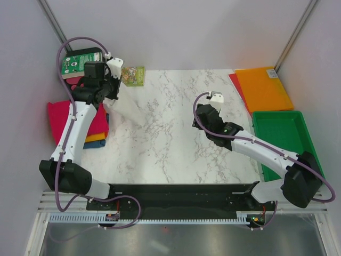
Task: Fold and stack the t-shirts
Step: Neatly place the folded tshirt to the corner
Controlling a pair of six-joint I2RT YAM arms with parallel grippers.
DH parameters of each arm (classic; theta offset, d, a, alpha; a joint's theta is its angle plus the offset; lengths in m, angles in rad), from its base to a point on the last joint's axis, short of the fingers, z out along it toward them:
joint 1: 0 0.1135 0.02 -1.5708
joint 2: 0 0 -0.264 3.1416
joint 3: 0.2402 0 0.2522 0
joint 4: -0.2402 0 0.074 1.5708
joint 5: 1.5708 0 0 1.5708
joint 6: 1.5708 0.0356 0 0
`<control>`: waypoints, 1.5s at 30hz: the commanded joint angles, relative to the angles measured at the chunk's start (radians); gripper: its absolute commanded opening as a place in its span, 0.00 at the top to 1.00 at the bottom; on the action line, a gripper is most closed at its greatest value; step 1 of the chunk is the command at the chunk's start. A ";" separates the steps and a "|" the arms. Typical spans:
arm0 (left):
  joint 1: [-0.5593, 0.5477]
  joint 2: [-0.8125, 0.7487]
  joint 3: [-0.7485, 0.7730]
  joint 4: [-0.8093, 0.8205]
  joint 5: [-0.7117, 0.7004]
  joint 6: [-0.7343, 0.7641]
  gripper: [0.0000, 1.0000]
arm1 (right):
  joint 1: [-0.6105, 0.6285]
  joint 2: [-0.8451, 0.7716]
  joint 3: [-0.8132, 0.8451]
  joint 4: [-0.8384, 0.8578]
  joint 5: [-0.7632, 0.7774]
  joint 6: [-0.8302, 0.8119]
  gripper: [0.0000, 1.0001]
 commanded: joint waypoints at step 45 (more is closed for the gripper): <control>0.633 0.086 0.179 -0.227 0.155 0.358 0.98 | 0.004 0.013 -0.096 0.115 -0.063 0.052 0.45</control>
